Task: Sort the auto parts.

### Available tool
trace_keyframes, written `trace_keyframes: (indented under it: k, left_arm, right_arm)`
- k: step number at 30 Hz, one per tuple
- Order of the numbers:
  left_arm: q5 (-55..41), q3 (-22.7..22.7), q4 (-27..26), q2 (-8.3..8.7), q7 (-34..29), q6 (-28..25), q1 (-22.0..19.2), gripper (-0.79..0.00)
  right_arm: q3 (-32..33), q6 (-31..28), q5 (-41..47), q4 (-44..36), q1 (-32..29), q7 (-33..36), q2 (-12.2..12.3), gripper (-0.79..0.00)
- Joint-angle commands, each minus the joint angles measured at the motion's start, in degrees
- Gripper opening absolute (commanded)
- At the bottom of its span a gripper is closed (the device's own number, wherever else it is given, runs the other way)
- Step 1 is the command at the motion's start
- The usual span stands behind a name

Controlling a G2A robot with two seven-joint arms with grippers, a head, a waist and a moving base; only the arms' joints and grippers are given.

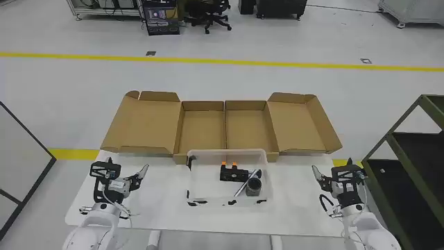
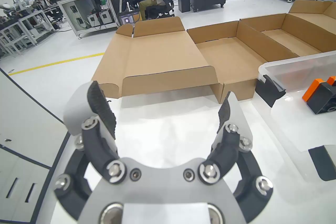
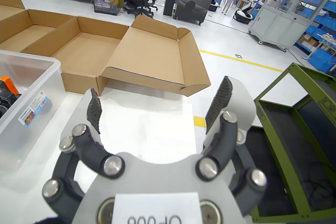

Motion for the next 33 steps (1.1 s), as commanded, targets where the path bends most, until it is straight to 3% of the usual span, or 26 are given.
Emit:
trace_keyframes:
  k: [1, 11, 15, 24, 30, 33]
  left_arm:
    - [0.0, 0.0, 0.0, 0.00, 0.0, 0.0, 0.0, -0.001]
    - [0.0, 0.0, 0.0, 0.00, 0.0, 0.0, 0.0, 0.000]
    - [0.0, 0.0, 0.0, 0.00, 0.0, 0.0, 0.0, 0.000]
    - [0.0, 0.0, 0.0, 0.00, 0.0, 0.0, 0.0, 0.000]
    - [0.0, 0.0, 0.0, 0.00, 0.0, 0.0, 0.0, 0.000]
    - [0.0, 0.0, 0.0, 0.00, 0.0, 0.0, 0.0, 0.000]
  right_arm:
    - [0.0, 0.0, 0.0, 0.0, 0.0, 0.0, 0.0, -0.001]
    - [-5.4, -3.7, -5.3, -9.8, 2.4, 3.8, -0.3, 0.000]
    - [-8.2, -5.5, -7.5, -10.1, 4.8, 9.0, -0.4, 0.000]
    - [-8.5, -6.4, -7.0, -10.2, 4.7, 8.9, -0.4, 0.000]
    - [-6.7, -27.0, 6.2, -11.4, 8.1, 20.1, 0.6, 0.000]
    - [-8.7, -32.4, 12.8, -10.4, 12.5, 29.3, 0.8, 0.000]
